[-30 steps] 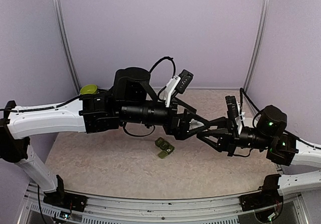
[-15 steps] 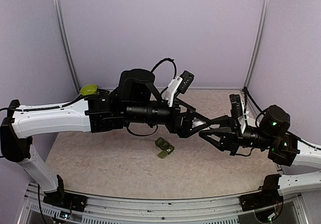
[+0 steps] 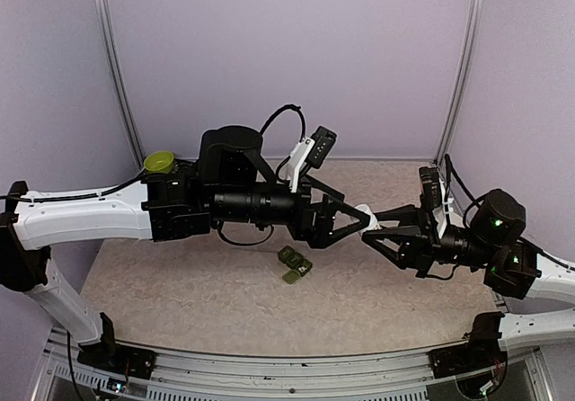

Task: Sort the pills into containers
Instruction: Screw the lid of the pill bottle onto the pill bottle.

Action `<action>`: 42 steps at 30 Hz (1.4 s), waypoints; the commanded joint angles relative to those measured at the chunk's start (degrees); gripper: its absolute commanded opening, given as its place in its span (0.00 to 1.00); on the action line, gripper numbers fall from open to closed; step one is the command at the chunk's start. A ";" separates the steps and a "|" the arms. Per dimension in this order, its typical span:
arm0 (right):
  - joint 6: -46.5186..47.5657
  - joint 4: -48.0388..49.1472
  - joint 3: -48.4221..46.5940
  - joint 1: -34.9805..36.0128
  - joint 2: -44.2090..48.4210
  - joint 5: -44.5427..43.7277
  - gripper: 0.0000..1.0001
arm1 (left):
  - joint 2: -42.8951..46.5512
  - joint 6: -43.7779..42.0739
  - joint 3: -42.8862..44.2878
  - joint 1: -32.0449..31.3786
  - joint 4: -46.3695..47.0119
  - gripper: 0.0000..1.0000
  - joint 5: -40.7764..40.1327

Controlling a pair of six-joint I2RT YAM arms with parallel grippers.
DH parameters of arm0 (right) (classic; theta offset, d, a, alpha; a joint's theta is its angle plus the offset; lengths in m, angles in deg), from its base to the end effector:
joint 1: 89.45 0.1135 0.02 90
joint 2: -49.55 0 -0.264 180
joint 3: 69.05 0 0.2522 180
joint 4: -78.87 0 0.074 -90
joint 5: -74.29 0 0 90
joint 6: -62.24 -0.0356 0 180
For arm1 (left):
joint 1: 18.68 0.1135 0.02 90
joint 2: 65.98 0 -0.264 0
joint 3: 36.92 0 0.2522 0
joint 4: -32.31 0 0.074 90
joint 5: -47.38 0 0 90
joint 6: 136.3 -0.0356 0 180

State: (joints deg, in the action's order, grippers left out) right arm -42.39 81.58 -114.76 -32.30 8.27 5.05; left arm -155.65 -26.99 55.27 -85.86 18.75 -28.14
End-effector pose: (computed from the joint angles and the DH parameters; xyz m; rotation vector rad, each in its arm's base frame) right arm 0.0868 0.1576 0.3205 -0.8649 1.3325 1.2640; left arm 0.1380 -0.3508 0.3678 0.9744 1.6939 -1.2767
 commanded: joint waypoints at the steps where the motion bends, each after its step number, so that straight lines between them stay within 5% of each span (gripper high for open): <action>1: -0.20 2.52 -0.48 -0.15 2.53 1.09 0.00 | 1.40 0.28 -2.14 1.67 -1.04 0.99 -1.10; 13: -0.35 2.82 -1.09 -0.15 3.03 2.49 0.00 | 2.22 0.51 -4.17 3.64 -2.23 0.96 0.30; 24: 0.89 -1.77 -1.82 -0.18 -3.15 -4.70 0.00 | 1.15 3.28 1.50 1.52 -1.71 0.94 3.01; 42: 2.06 -3.66 -2.57 -0.15 -2.93 -6.53 0.00 | -2.71 4.46 5.33 0.12 -4.25 0.67 4.57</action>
State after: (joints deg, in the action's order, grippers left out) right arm -40.84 78.15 -115.65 -32.61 4.60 -0.61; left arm -158.18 -22.66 58.62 -85.62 15.08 -23.48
